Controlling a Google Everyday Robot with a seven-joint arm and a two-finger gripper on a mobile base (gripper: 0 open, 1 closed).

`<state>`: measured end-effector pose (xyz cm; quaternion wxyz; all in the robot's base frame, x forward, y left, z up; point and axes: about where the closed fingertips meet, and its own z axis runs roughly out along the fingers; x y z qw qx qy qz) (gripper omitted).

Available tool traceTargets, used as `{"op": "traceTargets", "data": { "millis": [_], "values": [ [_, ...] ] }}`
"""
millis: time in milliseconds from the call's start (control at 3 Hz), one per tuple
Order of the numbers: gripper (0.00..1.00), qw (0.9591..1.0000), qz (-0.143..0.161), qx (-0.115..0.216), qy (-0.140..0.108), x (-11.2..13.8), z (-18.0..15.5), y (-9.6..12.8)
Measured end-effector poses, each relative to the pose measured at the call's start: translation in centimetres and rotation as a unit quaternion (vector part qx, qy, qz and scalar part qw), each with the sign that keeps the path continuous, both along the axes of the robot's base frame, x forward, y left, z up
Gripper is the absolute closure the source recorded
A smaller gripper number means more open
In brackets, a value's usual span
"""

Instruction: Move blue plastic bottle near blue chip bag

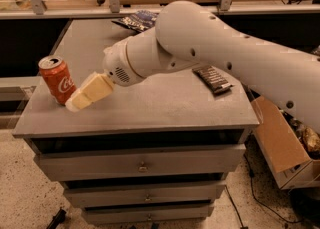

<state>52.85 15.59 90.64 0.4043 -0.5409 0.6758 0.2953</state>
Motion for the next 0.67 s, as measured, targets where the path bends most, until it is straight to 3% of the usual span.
{"op": "traceTargets", "data": {
  "millis": [333,667],
  "values": [
    [0.0,0.999,-0.037,0.016,0.016,0.8,-0.1,0.6],
    [0.0,0.998,-0.044,0.034,0.029,1.1,-0.1,1.7]
  ]
}}
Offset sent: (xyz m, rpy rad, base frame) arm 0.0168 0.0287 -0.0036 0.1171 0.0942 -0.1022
